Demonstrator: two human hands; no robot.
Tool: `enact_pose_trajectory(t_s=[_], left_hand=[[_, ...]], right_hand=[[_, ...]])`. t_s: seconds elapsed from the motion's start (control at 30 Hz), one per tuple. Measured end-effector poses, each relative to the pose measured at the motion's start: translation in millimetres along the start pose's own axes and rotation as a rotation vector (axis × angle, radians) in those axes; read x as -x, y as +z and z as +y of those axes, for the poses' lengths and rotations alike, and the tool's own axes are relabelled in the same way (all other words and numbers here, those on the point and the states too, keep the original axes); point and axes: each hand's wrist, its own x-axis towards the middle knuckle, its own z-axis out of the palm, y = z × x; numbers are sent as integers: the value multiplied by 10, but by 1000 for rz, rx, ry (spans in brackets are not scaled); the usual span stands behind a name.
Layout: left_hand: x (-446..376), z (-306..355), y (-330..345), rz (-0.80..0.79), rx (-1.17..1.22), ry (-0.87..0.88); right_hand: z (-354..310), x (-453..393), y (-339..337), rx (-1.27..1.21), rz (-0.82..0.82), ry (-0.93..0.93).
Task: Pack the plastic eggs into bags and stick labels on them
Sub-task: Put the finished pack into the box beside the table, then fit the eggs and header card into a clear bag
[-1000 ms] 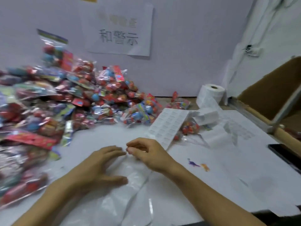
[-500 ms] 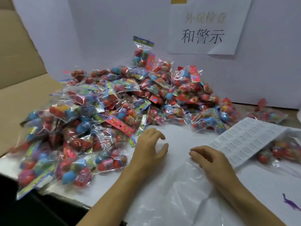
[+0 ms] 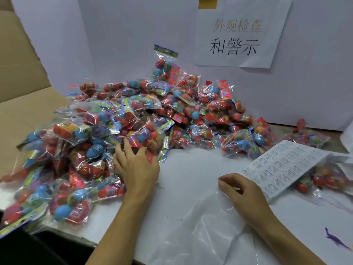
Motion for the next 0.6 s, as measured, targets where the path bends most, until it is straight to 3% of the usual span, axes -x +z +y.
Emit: enact_pose_trajectory(t_s=[0.17, 0.3, 0.43, 0.6], left_hand=[[22, 32, -43, 158, 132, 42], [30, 67, -68, 357, 307, 274], [57, 143, -94, 248, 576, 417], [164, 253, -141, -137, 1099, 188]], right_hand=[[-3, -3, -4, 8, 8, 10], [-5, -1, -8, 9, 13, 21], [-20, 1, -12, 13, 12, 23], [-41, 10, -3, -42, 52, 19]])
